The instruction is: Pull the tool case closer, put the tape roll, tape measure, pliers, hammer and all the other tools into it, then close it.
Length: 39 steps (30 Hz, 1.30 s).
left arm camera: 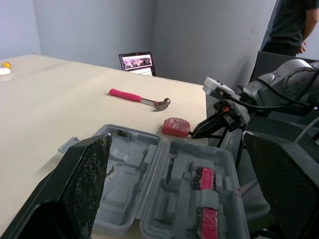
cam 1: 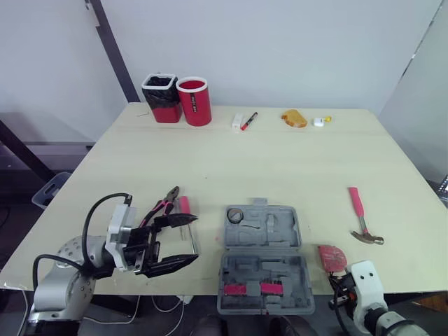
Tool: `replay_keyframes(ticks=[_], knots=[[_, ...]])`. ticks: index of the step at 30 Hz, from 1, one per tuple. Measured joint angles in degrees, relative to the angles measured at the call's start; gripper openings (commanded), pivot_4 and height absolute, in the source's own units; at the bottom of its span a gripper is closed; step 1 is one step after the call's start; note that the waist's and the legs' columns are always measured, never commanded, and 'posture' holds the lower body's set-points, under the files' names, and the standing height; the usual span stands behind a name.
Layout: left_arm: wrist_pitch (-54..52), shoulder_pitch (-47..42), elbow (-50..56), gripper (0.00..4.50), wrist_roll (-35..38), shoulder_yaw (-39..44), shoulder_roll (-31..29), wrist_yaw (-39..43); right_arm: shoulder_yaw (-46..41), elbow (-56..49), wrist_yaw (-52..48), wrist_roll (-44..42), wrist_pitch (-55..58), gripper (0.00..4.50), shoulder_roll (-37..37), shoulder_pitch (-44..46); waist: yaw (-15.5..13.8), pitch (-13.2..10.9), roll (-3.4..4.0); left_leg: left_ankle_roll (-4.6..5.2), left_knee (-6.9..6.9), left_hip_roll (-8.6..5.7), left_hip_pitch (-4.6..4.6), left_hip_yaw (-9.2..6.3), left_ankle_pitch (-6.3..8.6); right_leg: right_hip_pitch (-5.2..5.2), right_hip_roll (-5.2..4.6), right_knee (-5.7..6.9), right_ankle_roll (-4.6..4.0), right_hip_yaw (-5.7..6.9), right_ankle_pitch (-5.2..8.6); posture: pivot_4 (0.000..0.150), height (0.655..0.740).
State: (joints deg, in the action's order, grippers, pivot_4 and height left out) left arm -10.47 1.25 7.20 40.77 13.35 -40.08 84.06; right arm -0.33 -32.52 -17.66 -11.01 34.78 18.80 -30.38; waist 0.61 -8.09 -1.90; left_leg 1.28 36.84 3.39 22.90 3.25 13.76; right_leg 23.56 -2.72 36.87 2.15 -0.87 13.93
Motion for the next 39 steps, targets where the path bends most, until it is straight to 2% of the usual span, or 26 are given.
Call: replay_keyframes(ticks=[1,3,4,5,8,9,14,16,18,22,30,39], knots=[[0.00,0.00,0.00,4.50,-0.01,-0.17,0.03,0.00,-0.13,0.00,-0.73,-0.07,-0.09,0.71,0.78,0.00,-0.01,0.00,0.00,0.00,0.00,-0.01,0.00,0.01,0.00,0.00,-0.02,0.00,0.00,0.00,0.00,0.150,0.7400],[-0.04,0.00,0.00,4.50,-0.01,-0.39,0.08,0.02,-0.96,-0.15,-3.77,-1.55,0.15,1.65,3.93,0.00,-0.02,-0.02,0.03,0.01,0.01,-0.06,0.00,0.04,0.00,0.00,-0.07,-0.01,0.01,-0.03,0.00,0.150,0.7400],[-0.05,-0.01,-0.01,4.50,-0.02,-0.40,0.08,0.02,-1.36,-0.30,-5.44,-2.58,0.56,2.26,5.33,0.01,-0.02,-0.02,0.03,0.01,0.01,-0.06,0.01,0.04,0.00,-0.01,-0.06,-0.01,0.01,-0.02,0.00,0.150,0.7400],[-0.08,-0.02,-0.08,4.50,-0.02,-0.40,0.08,0.05,-1.81,-0.64,-7.32,-3.67,1.18,2.70,7.12,0.05,-0.02,-0.04,0.06,0.01,0.01,-0.07,0.02,0.04,0.00,-0.01,-0.05,-0.01,0.00,-0.02,-0.01,0.150,0.7400],[-0.34,-0.33,-0.66,4.50,-0.04,-0.42,0.07,0.35,-5.73,-3.53,-15.52,-8.69,3.43,4.32,16.14,0.91,-0.06,-0.12,0.18,0.02,0.04,-0.12,0.02,0.08,-0.01,-0.05,-0.03,-0.01,0.02,-0.05,-0.01,0.150,0.7400],[-0.37,-0.46,-0.85,4.50,-0.04,-0.47,0.08,0.49,-6.66,-4.01,-16.69,-9.51,3.67,4.43,17.33,1.31,-0.02,-0.10,0.13,0.02,0.05,-0.13,0.02,0.06,-0.01,-0.05,0.03,-0.01,0.03,-0.03,-0.01,0.150,0.7400],[-0.51,-1.00,-1.11,4.50,-0.06,-0.69,0.05,0.85,-9.01,-3.92,-29.92,-12.63,1.37,4.43,31.59,10.19,0.23,-0.15,0.17,0.02,0.08,-0.16,-0.01,0.10,-0.01,-0.05,0.12,0.00,0.06,-0.06,0.00,0.150,0.7400],[-0.58,-0.90,-0.89,4.50,-0.05,-0.91,0.04,0.88,-7.62,-1.02,-35.83,-11.03,-3.47,4.43,36.99,15.78,0.07,-0.16,0.12,0.02,0.09,-0.17,0.01,0.07,-0.01,-0.05,0.14,-0.01,0.05,0.00,0.01,0.150,0.7400],[-0.90,-0.74,-0.81,4.50,-0.05,-0.91,0.04,0.85,-3.92,2.79,-39.95,-8.51,-7.90,4.43,39.12,19.78,-0.18,-0.20,0.02,0.02,0.08,-0.17,0.07,0.11,-0.01,-0.04,0.18,-0.02,0.01,0.10,0.01,0.150,0.7400],[-1.05,-0.29,-0.10,4.50,-0.08,-1.00,-0.01,0.77,6.32,15.35,-46.58,-1.45,-17.91,4.43,39.28,28.95,-0.36,-0.29,0.07,0.02,0.13,-0.20,0.11,0.25,-0.01,-0.05,0.15,-0.05,-0.02,0.01,-0.03,0.150,0.7400],[-2.13,0.95,2.76,4.50,0.03,-0.72,-0.15,0.10,13.93,33.29,-51.25,6.99,-30.56,4.43,36.33,39.04,-0.21,-0.35,0.16,0.02,0.21,-0.19,0.10,0.31,-0.01,-0.06,0.16,0.01,-0.16,0.02,-0.14,0.150,0.7400],[-2.36,1.89,3.51,4.50,0.05,-0.46,-0.29,-0.08,15.02,38.01,-52.17,9.59,-34.62,4.43,34.73,41.15,-0.06,-0.35,0.17,0.02,0.24,-0.19,0.09,0.35,-0.01,-0.06,0.17,0.04,-0.16,-0.01,-0.15,0.150,0.7400]])
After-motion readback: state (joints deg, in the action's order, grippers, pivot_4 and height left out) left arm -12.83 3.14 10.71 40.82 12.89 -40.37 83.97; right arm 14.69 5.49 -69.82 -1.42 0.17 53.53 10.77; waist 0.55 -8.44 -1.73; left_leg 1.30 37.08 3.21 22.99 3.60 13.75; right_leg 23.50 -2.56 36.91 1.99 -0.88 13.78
